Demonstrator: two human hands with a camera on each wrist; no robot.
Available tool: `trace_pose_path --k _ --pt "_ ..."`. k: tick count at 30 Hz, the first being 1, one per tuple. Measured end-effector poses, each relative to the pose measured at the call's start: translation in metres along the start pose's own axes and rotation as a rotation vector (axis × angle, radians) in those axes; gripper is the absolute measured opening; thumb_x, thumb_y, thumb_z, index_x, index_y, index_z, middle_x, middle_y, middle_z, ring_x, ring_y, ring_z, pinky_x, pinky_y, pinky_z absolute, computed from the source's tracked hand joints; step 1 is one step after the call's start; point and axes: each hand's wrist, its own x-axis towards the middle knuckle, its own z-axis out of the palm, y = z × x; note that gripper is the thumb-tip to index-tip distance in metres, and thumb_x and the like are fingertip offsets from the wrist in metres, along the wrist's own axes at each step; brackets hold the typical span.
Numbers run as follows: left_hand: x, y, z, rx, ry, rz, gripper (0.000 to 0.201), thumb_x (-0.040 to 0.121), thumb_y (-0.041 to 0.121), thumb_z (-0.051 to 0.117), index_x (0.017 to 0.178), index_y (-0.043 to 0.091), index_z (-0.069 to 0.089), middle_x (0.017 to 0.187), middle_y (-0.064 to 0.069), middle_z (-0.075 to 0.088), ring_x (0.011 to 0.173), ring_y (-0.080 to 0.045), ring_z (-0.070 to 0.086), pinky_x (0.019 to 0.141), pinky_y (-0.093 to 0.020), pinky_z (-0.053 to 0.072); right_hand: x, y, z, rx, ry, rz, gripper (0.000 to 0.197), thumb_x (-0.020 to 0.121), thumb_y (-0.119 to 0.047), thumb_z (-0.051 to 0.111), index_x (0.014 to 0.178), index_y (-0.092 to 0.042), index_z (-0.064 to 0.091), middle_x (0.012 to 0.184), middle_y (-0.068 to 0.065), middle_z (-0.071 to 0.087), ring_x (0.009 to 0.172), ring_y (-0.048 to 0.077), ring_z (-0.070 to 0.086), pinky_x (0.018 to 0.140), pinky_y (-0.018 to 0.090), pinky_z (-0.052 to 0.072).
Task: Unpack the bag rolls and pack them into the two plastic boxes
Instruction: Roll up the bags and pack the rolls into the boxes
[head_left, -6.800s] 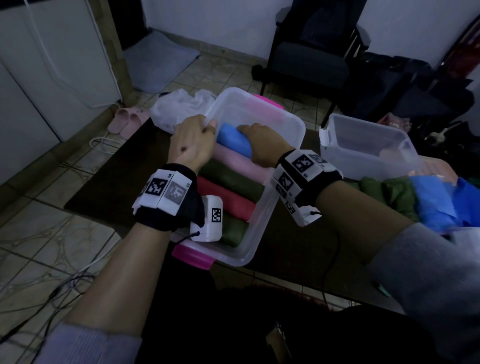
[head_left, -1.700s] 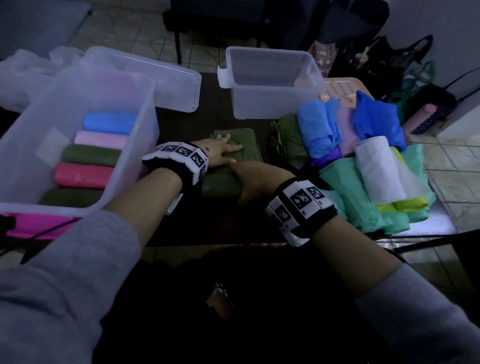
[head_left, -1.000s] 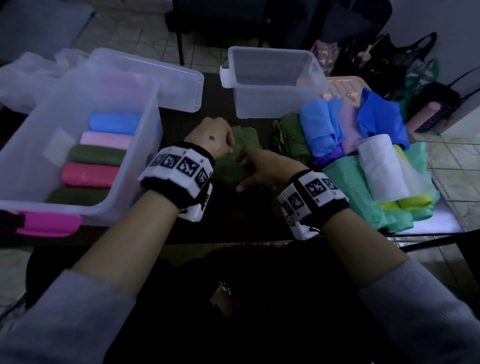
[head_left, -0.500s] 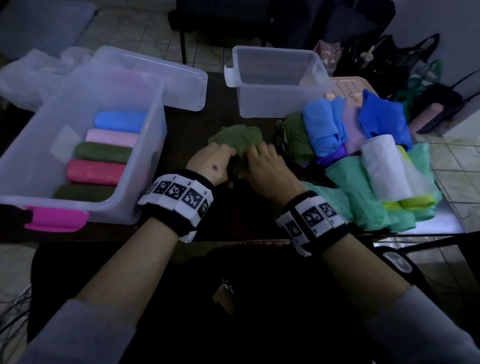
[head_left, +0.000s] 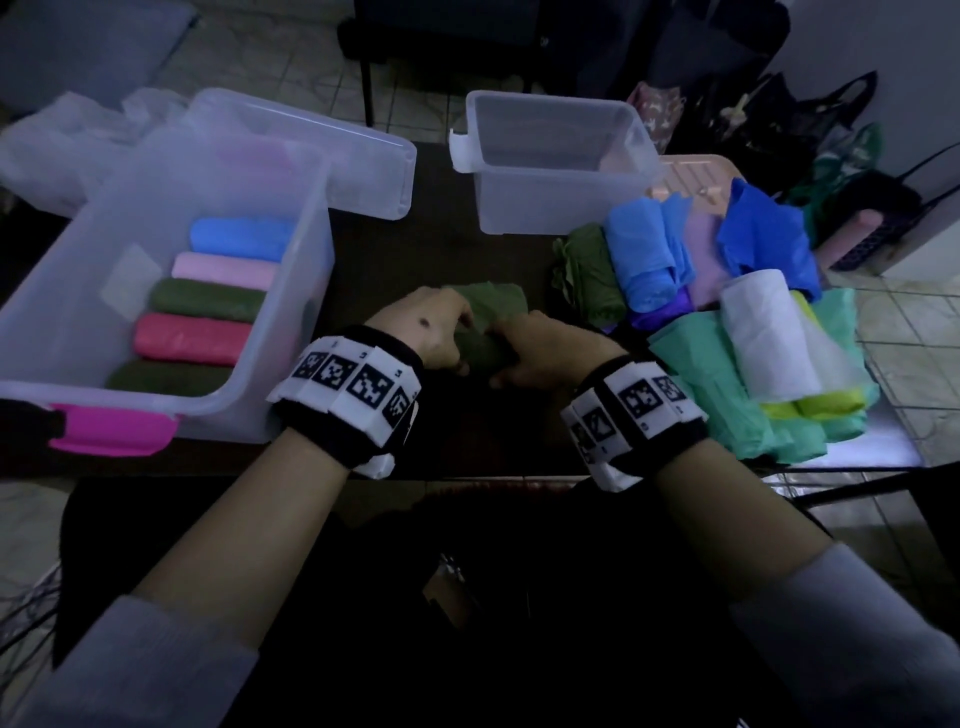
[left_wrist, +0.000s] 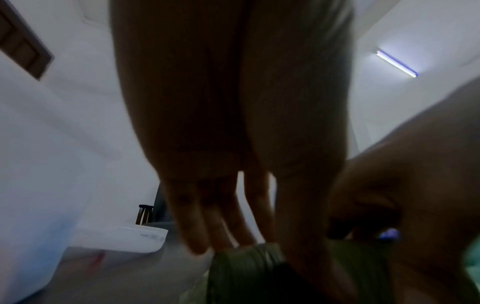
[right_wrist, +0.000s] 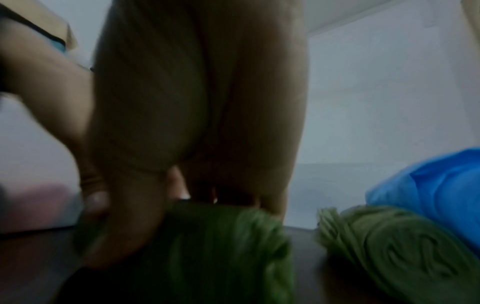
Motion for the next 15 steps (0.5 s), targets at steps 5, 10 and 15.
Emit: trace_pose_path --k 5,10,15 --pt "-0.004 -0.004 0.001 -0.062 0.100 0.027 0.045 0.081 0.016 0.071 0.123 0.019 0.057 0.131 -0.008 0.052 0.116 -0.024 0.053 0.094 -0.034 0.044 0.008 0.002 -0.015 0.028 -0.138 0.008 0.051 0.089 -0.038 0.060 0.131 -0.011 0.050 0.127 0.010 0.056 0.112 0.027 0.054 0.100 0.042 0.043" --pt "-0.002 -0.004 0.000 -0.027 0.061 0.010 0.061 0.070 0.013 0.079 0.126 0.017 0.054 0.128 -0.007 0.054 0.113 -0.025 0.054 0.095 -0.040 0.047 0.008 0.008 -0.014 0.140 0.049 0.020 0.066 0.079 -0.035 0.071 0.133 -0.013 0.038 0.135 0.011 0.039 0.124 0.029 0.041 0.103 0.044 0.038" --pt "0.007 -0.002 -0.010 -0.018 -0.020 -0.032 0.054 0.074 0.010 0.077 0.123 0.016 0.056 0.122 -0.009 0.057 0.108 -0.025 0.057 0.081 -0.032 0.047 -0.007 -0.007 0.008 -0.098 0.306 -0.075 0.057 0.087 -0.030 0.060 0.133 -0.011 0.034 0.134 0.012 0.036 0.124 0.030 0.035 0.097 0.042 0.036"
